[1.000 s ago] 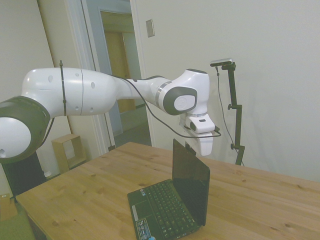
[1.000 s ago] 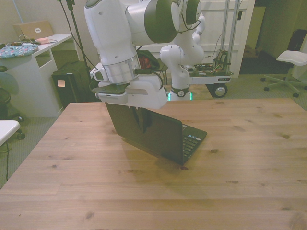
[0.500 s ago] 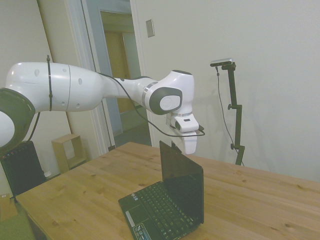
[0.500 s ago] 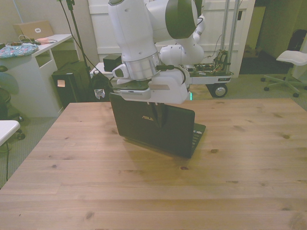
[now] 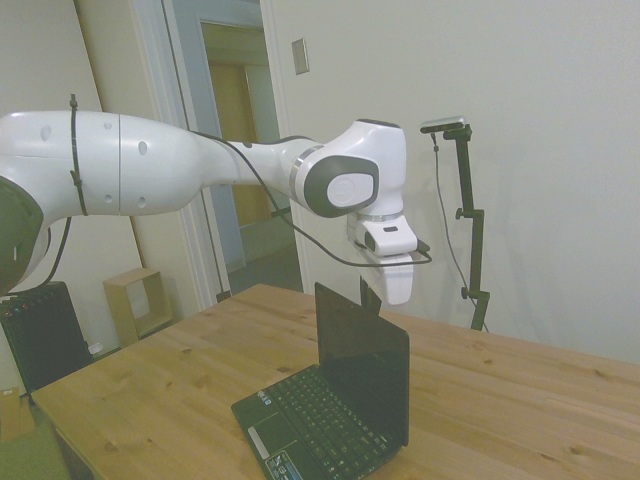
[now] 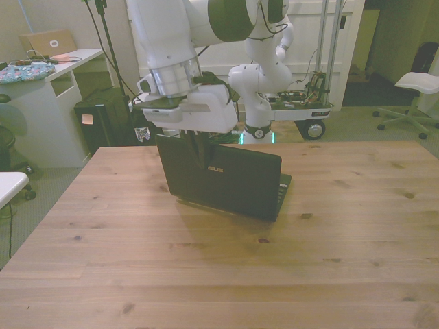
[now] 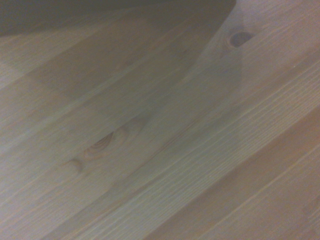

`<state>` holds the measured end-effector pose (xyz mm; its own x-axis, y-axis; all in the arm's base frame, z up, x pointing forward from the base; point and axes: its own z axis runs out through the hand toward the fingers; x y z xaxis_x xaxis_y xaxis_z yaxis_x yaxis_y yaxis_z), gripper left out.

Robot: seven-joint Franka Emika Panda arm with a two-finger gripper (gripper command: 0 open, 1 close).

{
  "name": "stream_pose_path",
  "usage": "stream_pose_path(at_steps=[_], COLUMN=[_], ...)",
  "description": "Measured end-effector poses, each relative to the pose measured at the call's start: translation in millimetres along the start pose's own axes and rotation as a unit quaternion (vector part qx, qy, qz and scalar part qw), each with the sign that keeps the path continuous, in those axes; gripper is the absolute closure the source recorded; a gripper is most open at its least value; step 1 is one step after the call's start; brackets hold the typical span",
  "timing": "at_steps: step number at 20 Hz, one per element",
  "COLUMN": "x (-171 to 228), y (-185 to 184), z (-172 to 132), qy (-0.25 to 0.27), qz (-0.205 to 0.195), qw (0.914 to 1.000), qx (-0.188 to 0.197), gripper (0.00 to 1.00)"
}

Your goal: Close the laptop

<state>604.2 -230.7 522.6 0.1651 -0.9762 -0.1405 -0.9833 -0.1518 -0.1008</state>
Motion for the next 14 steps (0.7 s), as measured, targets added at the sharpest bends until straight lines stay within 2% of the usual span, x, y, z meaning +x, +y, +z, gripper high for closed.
stream_pose_path(at_steps=[3,9,14], x=[-3.9,-24.9,-46.9], y=[-1.2,-7.6,7.6], z=[-5.2,5.0,2.4], qy=[0.004,0.002,0.007], qz=[-0.010,-0.030,-0.043], qw=[0.9999,0.9994,0.9988], qx=[-0.003,-0.016,-0.023], gripper=[1.00,1.00,1.00])
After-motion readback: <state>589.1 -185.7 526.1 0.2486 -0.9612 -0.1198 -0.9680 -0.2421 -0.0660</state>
